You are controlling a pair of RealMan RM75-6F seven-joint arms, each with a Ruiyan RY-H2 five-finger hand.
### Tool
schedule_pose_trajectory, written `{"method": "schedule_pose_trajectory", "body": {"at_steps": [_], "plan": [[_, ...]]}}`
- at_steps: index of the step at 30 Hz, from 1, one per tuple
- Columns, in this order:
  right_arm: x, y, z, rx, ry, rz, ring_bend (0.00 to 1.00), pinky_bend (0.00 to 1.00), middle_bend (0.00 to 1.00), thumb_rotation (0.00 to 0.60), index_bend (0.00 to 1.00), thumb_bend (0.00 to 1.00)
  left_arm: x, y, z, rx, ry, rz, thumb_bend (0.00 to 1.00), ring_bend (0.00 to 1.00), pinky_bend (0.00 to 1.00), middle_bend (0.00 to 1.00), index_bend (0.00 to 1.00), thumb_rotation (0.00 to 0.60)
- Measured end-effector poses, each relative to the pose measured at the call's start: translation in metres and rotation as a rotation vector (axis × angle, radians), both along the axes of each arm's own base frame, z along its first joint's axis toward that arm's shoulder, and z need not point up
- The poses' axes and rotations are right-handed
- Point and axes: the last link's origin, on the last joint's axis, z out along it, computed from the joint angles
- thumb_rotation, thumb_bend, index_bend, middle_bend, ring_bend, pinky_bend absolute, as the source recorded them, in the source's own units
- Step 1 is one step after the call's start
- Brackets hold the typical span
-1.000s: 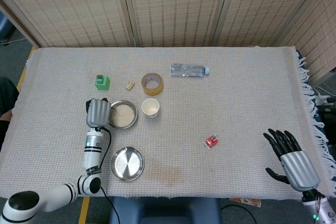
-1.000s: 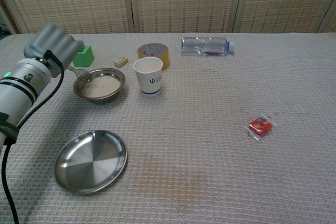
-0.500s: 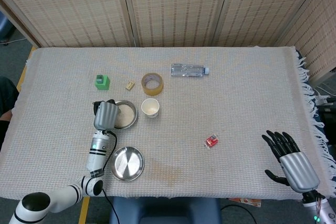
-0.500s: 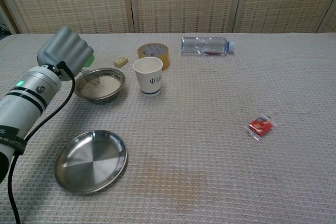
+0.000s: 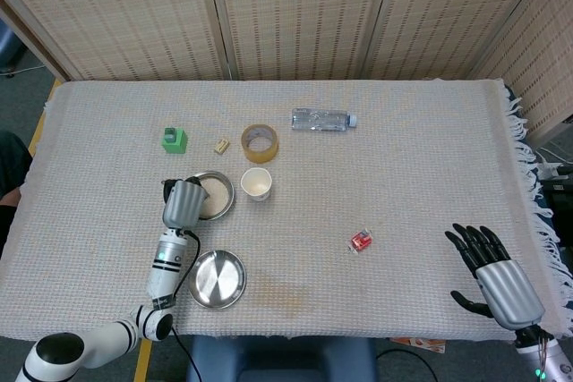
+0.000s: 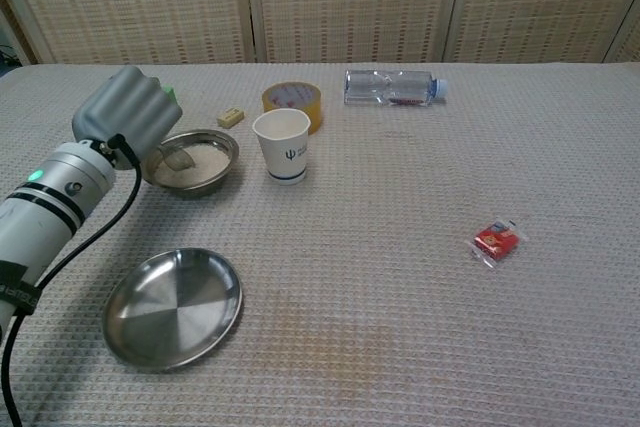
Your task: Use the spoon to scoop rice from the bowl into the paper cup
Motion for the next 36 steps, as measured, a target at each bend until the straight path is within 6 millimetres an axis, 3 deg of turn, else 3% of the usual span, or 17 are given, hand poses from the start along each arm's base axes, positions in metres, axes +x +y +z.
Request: {"method": "schedule_pose_trajectory", "body": {"at_steps": [21, 36], "plan": [[0.000, -0.001, 0.000, 0.006, -0.001, -0.003, 0.00, 0.00, 0.00, 0.600, 0.00, 0.09, 0.004, -0.012, -0.003, -0.076, -0.096, 0.000, 0.40, 1.00, 1.00, 1.00, 0.61, 0.600], [-0.001, -0.001, -0.002, 0.011, 0.007, -0.006, 0.00, 0.00, 0.00, 0.600, 0.00, 0.09, 0.006, 0.002, 0.031, -0.100, -0.286, 0.136, 0.40, 1.00, 1.00, 1.00, 0.63, 0.600]]}}
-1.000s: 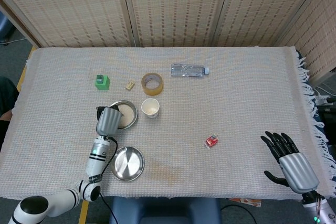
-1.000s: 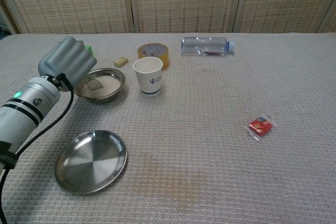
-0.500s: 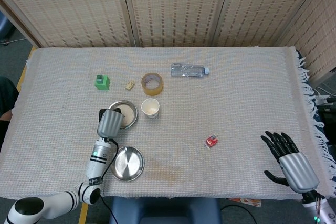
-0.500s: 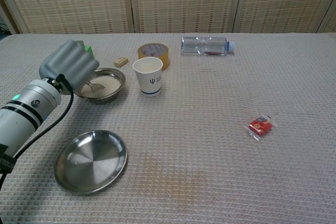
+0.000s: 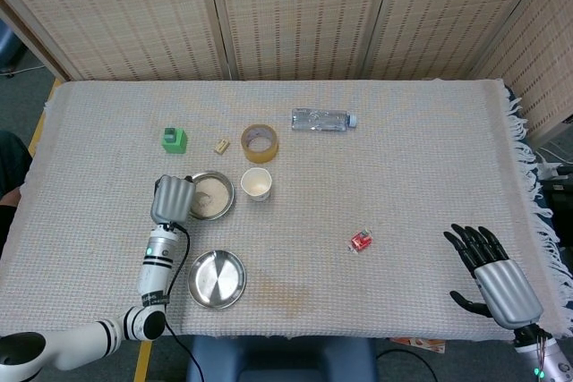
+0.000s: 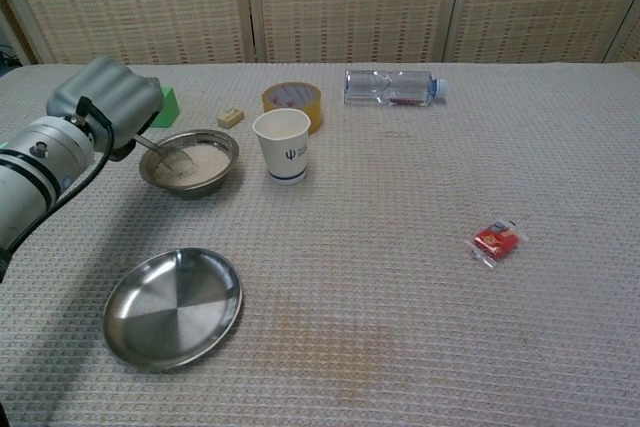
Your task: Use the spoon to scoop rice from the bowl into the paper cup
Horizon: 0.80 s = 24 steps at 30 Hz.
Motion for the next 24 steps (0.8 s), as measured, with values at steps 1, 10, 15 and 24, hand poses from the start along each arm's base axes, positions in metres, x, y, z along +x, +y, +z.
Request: {"method": "schedule_pose_trajectory", "body": {"at_steps": [1, 10, 15, 24], "plan": [[0.000, 0.000, 0.000, -0.001, 0.000, -0.001, 0.00, 0.00, 0.00, 0.600, 0.00, 0.09, 0.000, 0.001, 0.002, -0.001, -0.007, 0.005, 0.40, 1.00, 1.00, 1.00, 0.64, 0.600], [0.000, 0.000, 0.000, 0.001, 0.003, -0.001, 0.00, 0.00, 0.00, 0.600, 0.00, 0.09, -0.006, 0.008, 0.015, -0.058, -0.146, 0.126, 0.40, 1.00, 1.00, 1.00, 0.64, 0.600], [0.000, 0.000, -0.001, 0.004, 0.004, -0.003, 0.00, 0.00, 0.00, 0.600, 0.00, 0.09, -0.010, 0.014, 0.024, -0.083, -0.218, 0.191, 0.40, 1.00, 1.00, 1.00, 0.64, 0.600], [0.000, -0.001, -0.001, 0.008, 0.003, -0.005, 0.00, 0.00, 0.00, 0.600, 0.00, 0.09, -0.003, 0.020, 0.037, -0.111, -0.334, 0.233, 0.40, 1.00, 1.00, 1.00, 0.65, 0.600]]}}
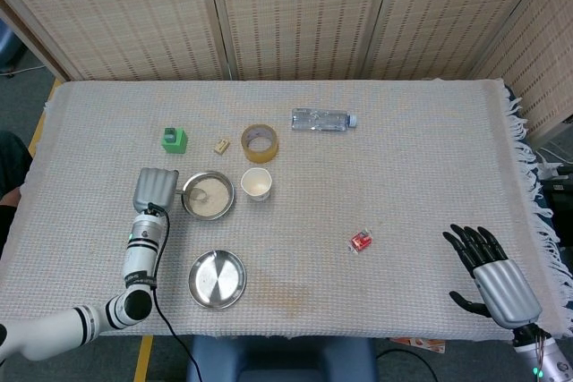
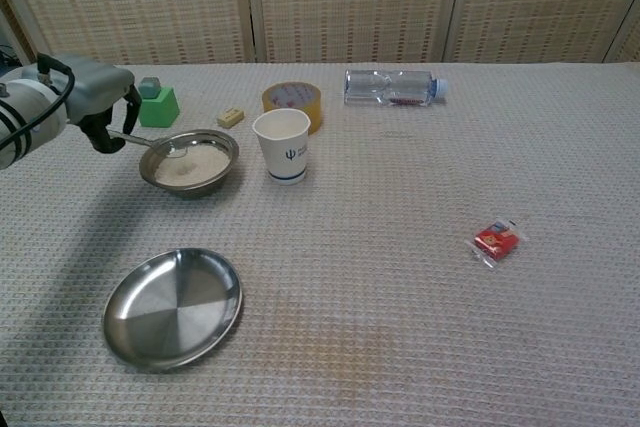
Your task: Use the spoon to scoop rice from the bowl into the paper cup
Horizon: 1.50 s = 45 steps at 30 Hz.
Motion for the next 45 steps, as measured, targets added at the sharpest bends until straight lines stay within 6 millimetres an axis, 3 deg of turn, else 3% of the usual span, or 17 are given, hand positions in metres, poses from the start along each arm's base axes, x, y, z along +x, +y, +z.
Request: {"method": "schedule_pose_trajectory", "body": {"at_steps": [13, 22, 35, 45], "plan": [[0.000, 0.001, 0.001, 0.006, -0.007, 0.005, 0.00, 0.00, 0.00, 0.600, 0.00, 0.09, 0.025, 0.005, 0.012, -0.046, -0.138, 0.070, 0.40, 1.00, 1.00, 1.00, 0.65, 0.600], [0.001, 0.001, 0.005, -0.007, -0.019, 0.007, 0.00, 0.00, 0.00, 0.600, 0.00, 0.09, 0.055, 0.013, 0.016, -0.074, -0.209, 0.082, 0.40, 1.00, 1.00, 1.00, 0.65, 0.600], [-0.002, -0.003, 0.009, -0.002, -0.037, -0.007, 0.00, 0.00, 0.00, 0.600, 0.00, 0.09, 0.105, 0.019, -0.009, -0.127, -0.222, 0.056, 0.40, 1.00, 1.00, 1.00, 0.65, 0.600], [-0.004, -0.003, 0.013, -0.004, -0.049, -0.009, 0.00, 0.00, 0.00, 0.600, 0.00, 0.09, 0.115, 0.023, -0.022, -0.114, -0.173, 0.029, 0.40, 1.00, 1.00, 1.00, 0.65, 0.600]]}}
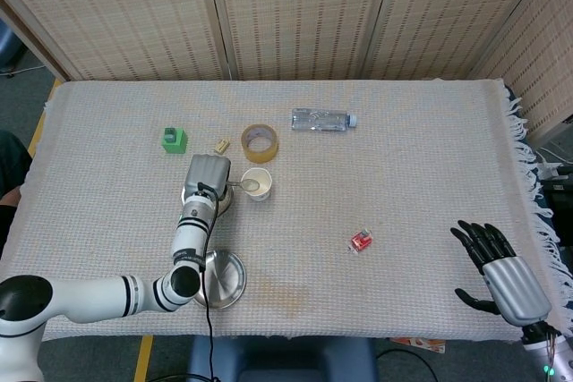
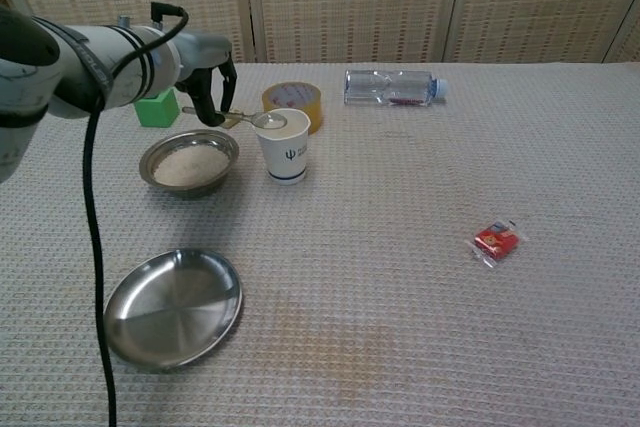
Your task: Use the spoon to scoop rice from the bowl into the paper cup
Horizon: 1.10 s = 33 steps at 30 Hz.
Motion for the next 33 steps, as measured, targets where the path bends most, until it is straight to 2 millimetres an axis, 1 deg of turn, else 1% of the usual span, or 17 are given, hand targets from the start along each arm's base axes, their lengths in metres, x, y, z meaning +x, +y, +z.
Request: {"method": "schedule_pose_trajectory", "body": {"at_steps": [5, 12, 19, 33], "plan": [[0.000, 0.000, 0.001, -0.001, -0.001, 0.000, 0.00, 0.00, 0.00, 0.600, 0.00, 0.09, -0.002, 0.005, -0.006, 0.044, 0.058, -0.044, 0.40, 1.00, 1.00, 1.00, 0.65, 0.600], [0.000, 0.000, 0.002, -0.005, -0.003, -0.001, 0.00, 0.00, 0.00, 0.600, 0.00, 0.09, -0.005, 0.006, -0.015, 0.073, 0.105, -0.096, 0.40, 1.00, 1.00, 1.00, 0.65, 0.600], [0.000, 0.000, 0.003, -0.006, -0.006, -0.001, 0.00, 0.00, 0.00, 0.600, 0.00, 0.09, -0.006, 0.000, -0.024, 0.104, 0.148, -0.190, 0.40, 1.00, 1.00, 1.00, 0.65, 0.600], [0.000, 0.000, 0.004, -0.010, -0.007, -0.002, 0.00, 0.00, 0.00, 0.600, 0.00, 0.09, -0.009, -0.007, -0.037, 0.238, 0.288, -0.400, 0.40, 1.00, 1.00, 1.00, 0.66, 0.600]]}}
